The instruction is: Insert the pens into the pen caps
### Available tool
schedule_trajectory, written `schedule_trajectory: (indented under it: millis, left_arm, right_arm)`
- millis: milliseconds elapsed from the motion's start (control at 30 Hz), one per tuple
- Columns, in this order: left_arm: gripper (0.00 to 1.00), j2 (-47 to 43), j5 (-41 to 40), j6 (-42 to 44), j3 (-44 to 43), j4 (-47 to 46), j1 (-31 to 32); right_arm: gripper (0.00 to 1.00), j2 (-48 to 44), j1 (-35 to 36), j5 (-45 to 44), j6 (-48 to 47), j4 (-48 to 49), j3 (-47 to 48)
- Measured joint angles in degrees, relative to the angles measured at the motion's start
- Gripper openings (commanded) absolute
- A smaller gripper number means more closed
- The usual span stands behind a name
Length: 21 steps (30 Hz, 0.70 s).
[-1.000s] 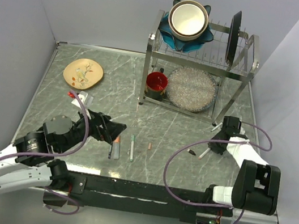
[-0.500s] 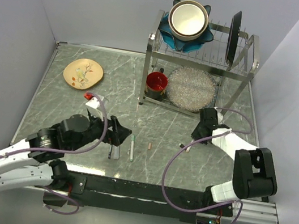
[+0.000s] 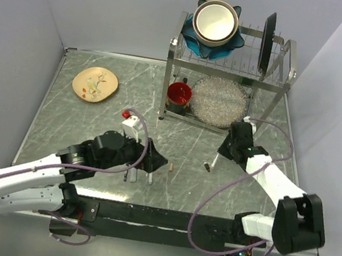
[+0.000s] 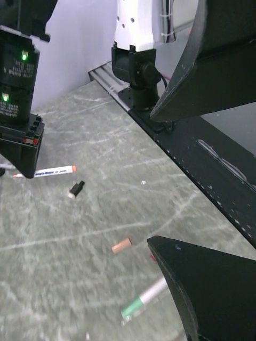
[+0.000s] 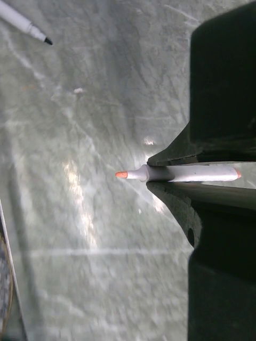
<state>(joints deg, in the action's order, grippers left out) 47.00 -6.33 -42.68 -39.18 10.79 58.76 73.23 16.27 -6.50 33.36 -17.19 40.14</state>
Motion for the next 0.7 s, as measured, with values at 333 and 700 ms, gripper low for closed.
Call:
schedule_trajectory:
  millis: [333,700]
  left_arm:
    - [0.85,12.0,8.3,-3.7,2.8,-16.9,-0.5]
    - [0.80,29.1,17.7,-5.2,-1.0,-27.0,-1.4]
  right_arm:
    - [0.00,-14.4,4.0,12.9,2.2,7.4,-7.9]
    - [0.00,-25.8,8.0,21.5,10.6,14.9,-10.6]
